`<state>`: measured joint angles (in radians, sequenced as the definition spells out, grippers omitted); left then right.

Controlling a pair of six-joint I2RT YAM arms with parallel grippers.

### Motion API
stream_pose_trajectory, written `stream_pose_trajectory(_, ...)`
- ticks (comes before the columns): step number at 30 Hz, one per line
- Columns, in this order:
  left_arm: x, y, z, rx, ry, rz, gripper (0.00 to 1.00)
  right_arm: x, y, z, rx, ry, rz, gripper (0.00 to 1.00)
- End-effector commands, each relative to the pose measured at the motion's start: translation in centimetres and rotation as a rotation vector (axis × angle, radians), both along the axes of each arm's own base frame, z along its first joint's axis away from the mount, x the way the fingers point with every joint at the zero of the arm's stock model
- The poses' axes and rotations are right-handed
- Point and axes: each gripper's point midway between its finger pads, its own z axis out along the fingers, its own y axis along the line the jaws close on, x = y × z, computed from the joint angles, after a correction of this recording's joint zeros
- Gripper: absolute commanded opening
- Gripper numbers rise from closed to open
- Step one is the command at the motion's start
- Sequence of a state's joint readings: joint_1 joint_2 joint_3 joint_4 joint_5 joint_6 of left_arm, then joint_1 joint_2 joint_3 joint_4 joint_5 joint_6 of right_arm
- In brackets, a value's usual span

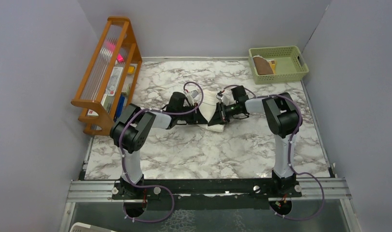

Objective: Roll the towels
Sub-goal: Roll the towel at the center of the board.

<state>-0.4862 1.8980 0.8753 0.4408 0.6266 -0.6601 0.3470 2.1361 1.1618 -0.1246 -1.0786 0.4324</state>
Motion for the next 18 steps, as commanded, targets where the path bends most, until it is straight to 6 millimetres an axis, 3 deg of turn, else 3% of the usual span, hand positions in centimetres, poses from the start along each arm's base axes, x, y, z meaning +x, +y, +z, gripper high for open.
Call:
stream_pose_trajectory(1,2.1,0.7,-1.9,0.034,-0.029,0.044,0.00,-0.2,-0.6,-1.6,-0.088,-0.041,0.010,0.20)
stream_pose_trajectory(4,2.1,1.3,-2.8,0.044,-0.007,0.055,0.00,1.2,-0.7,0.0,-0.102,-0.180,0.004,0.32)
stream_pose_trajectory(6,2.1,1.8,-3.2,0.047,0.006,0.061,0.00,2.4,-1.0,1.8,-0.115,-0.311,-0.017,0.73)
stream_pose_trajectory(7,2.1,2.0,-3.5,0.048,0.013,0.063,0.00,3.1,-1.1,2.6,-0.124,-0.389,-0.031,0.88)
stream_pose_trajectory(11,2.0,2.5,-4.2,0.047,0.039,0.066,0.00,5.2,-2.5,6.8,-0.149,-0.760,-0.131,0.92)
stream_pose_trajectory(14,1.9,2.6,-4.4,0.045,0.049,0.062,0.00,3.6,-2.8,11.1,-0.066,-1.161,-0.124,0.99)
stream_pose_trajectory(16,1.9,2.5,-4.5,0.044,0.052,0.059,0.00,2.2,-2.2,12.0,-0.075,-1.342,-0.056,1.00)
stream_pose_trajectory(18,1.9,2.5,-4.6,0.043,0.054,0.057,0.00,1.9,-1.6,11.5,-0.149,-1.439,0.013,1.00)
